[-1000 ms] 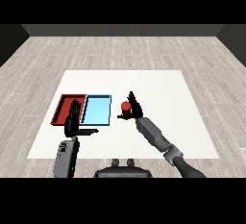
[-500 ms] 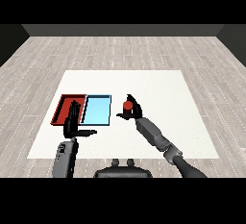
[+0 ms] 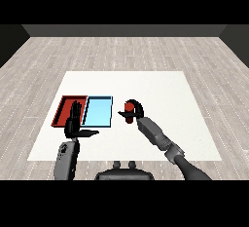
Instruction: Pick the red can and put it in the red box
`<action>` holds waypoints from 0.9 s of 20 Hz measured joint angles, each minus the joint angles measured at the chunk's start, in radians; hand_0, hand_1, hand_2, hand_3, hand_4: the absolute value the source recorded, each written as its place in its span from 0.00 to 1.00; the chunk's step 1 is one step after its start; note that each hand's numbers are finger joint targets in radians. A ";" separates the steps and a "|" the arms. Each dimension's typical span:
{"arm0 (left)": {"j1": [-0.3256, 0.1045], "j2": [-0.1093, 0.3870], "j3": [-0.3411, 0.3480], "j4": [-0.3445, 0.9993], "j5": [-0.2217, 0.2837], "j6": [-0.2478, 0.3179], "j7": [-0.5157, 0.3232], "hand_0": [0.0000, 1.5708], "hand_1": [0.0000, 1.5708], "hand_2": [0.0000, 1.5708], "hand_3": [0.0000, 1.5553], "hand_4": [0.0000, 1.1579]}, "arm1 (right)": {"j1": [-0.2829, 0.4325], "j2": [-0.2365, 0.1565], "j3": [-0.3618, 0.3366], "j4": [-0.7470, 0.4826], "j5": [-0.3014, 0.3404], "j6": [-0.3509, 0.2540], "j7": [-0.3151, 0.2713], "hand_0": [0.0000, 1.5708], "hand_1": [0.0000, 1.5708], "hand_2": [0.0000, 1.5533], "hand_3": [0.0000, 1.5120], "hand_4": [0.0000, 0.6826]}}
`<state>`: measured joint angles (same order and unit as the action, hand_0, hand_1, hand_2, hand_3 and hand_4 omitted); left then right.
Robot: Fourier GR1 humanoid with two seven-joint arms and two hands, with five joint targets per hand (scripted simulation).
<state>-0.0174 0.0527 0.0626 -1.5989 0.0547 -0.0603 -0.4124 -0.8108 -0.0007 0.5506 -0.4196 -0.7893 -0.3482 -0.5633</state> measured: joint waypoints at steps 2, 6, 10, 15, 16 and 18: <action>-0.009 0.002 0.001 -0.006 -0.001 0.003 0.012 0.00 0.00 0.00 0.00 0.00 | -0.005 0.000 -0.004 0.008 -0.001 -0.003 0.002 1.00 1.00 0.96 0.95 0.85; -0.009 0.000 -0.001 -0.005 -0.003 0.004 0.010 0.00 0.00 0.00 0.00 0.00 | 0.000 0.000 0.002 -0.013 0.004 -0.032 0.018 1.00 1.00 0.96 0.94 0.85; -0.014 -0.009 -0.005 0.018 -0.018 0.017 -0.012 0.00 0.00 0.00 0.00 0.00 | 0.000 -0.003 -0.025 -0.029 0.032 -0.041 0.028 1.00 1.00 0.96 0.94 0.88; -0.013 -0.009 -0.014 0.017 -0.033 0.022 -0.019 0.00 0.00 0.00 0.00 0.00 | 0.001 -0.013 -0.057 -0.083 0.090 -0.065 0.041 1.00 1.00 0.95 0.93 0.88; -0.012 -0.004 -0.012 0.010 -0.027 0.015 -0.015 0.00 0.00 0.00 0.00 0.00 | 0.010 -0.017 -0.059 -0.112 0.104 -0.076 0.048 1.00 1.00 0.95 0.93 0.90; 0.002 -0.014 -0.027 0.005 -0.035 0.016 -0.025 0.00 0.00 0.00 0.00 0.00 | 0.018 -0.038 -0.059 -0.179 0.130 -0.100 0.077 1.00 1.00 0.95 0.93 0.90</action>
<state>-0.0156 0.0388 0.0358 -1.5935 0.0196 -0.0441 -0.4373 -0.7925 -0.0385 0.4915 -0.5988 -0.6589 -0.4480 -0.4867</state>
